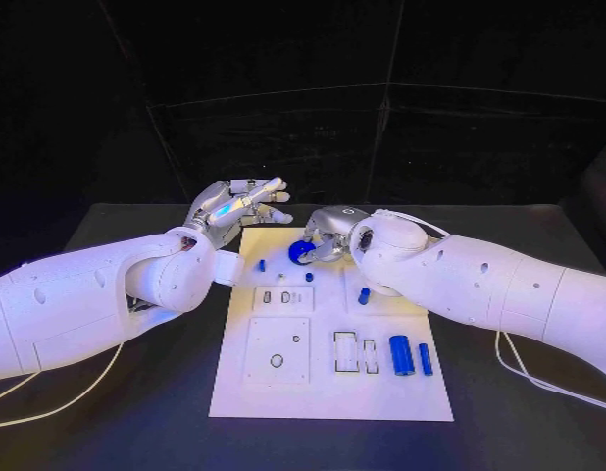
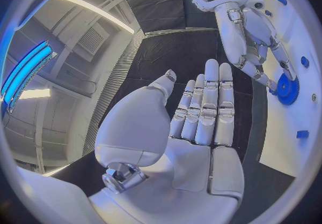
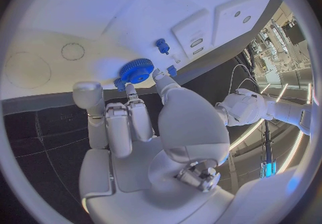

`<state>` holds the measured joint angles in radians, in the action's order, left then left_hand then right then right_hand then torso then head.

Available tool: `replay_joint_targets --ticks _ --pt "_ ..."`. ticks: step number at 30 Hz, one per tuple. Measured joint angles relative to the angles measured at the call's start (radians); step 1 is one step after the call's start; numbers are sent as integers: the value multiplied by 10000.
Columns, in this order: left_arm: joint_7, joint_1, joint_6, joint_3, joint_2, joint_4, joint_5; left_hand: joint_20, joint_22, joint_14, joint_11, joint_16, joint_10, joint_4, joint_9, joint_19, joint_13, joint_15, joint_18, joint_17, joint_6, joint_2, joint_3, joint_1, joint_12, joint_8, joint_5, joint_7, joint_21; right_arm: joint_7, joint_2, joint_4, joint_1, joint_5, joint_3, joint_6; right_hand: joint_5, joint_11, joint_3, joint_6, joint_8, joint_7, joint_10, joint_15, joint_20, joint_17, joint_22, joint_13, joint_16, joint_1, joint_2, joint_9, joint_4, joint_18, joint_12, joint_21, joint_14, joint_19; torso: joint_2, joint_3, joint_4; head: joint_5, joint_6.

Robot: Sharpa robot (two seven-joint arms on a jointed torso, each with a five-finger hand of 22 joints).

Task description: Assemble the parts on the task board

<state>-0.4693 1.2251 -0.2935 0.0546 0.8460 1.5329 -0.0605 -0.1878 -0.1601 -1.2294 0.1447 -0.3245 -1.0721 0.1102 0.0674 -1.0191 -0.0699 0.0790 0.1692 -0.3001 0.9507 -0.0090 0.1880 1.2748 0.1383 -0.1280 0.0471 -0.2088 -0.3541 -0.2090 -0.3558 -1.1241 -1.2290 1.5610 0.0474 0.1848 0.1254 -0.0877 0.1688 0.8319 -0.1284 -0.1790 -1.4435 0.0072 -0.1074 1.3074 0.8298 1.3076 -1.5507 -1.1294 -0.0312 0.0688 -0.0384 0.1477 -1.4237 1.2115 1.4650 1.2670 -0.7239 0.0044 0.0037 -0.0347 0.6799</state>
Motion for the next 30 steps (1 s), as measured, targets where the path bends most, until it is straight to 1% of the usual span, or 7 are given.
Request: replay_joint_targets --ticks 5,10,13,17,21,25,30 --pt "0 0 0 0 1 -6 0 0 -1 0 0 0 0 0 0 0 0 0 0 0 0 0 0 0 0 0 0 0 0 -27 -14 42 0 -114 0 -127 650 -5 -627 -113 182 -71 5 9 -36 0 -24 0 0 511 2 -15 -704 0 0 0 9 -36 0 0 -6 -28 5" --pt "1 0 -1 0 1 -7 0 0 -1 0 0 0 0 0 0 0 0 0 1 1 0 0 0 0 0 0 0 0 0 -77 -80 59 0 -230 0 -252 872 -37 -775 -140 191 -72 36 36 -57 0 -23 0 0 520 12 -16 -851 -1 0 0 36 -16 1 0 -6 -26 -11" --pt "1 0 -1 0 6 -10 0 0 2 0 -22 0 -22 -72 0 0 0 0 1 -29 0 0 16 0 -38 15 0 0 0 -75 -202 -50 0 -290 0 -209 1039 -73 -775 -139 191 -72 1 36 -72 0 38 0 0 369 163 -16 -851 -1 0 0 36 0 1 0 -6 -23 -13" --pt "1 0 -1 0 15 -23 0 0 8 0 -37 0 -37 -82 0 0 0 0 0 -47 0 0 26 0 -45 38 0 0 0 97 -534 -412 0 -426 0 218 1596 -52 -821 -32 191 -35 -92 36 -106 -1 122 0 0 -126 308 2 -731 -1 -116 54 36 35 1 0 -5 -23 -33" --pt "0 0 -1 0 67 -46 0 0 8 0 -37 0 -37 -82 0 0 0 0 0 -47 0 0 26 0 -45 38 0 0 0 657 -1207 -974 -3 -823 0 917 1410 -52 -661 95 130 18 -92 35 -106 0 77 0 0 -747 378 1 -366 -1 -117 54 36 35 16 4 -29 -26 -82" --pt "-6 0 -4 0 144 -86 0 0 8 0 -37 0 -37 -82 0 0 0 0 1 -47 0 0 25 0 -45 38 0 0 0 1557 -2236 -1587 -104 -1730 0 1282 1404 -49 -638 246 73 56 -89 35 -29 -1 -210 0 1 -1140 145 19 -12 0 -117 -77 36 -70 46 0 -91 -25 -133" --pt "-22 2 -6 0 168 -143 -1 0 7 0 -14 0 -60 -82 0 0 0 0 1 -52 0 0 26 0 -45 38 0 0 0 2571 -3550 -2283 -175 -3144 -8 1294 1444 27 -611 516 -46 123 -13 27 -16 -1 -381 0 57 -1732 -65 25 490 -2 -51 -165 28 -161 105 -7 -178 15 -194"
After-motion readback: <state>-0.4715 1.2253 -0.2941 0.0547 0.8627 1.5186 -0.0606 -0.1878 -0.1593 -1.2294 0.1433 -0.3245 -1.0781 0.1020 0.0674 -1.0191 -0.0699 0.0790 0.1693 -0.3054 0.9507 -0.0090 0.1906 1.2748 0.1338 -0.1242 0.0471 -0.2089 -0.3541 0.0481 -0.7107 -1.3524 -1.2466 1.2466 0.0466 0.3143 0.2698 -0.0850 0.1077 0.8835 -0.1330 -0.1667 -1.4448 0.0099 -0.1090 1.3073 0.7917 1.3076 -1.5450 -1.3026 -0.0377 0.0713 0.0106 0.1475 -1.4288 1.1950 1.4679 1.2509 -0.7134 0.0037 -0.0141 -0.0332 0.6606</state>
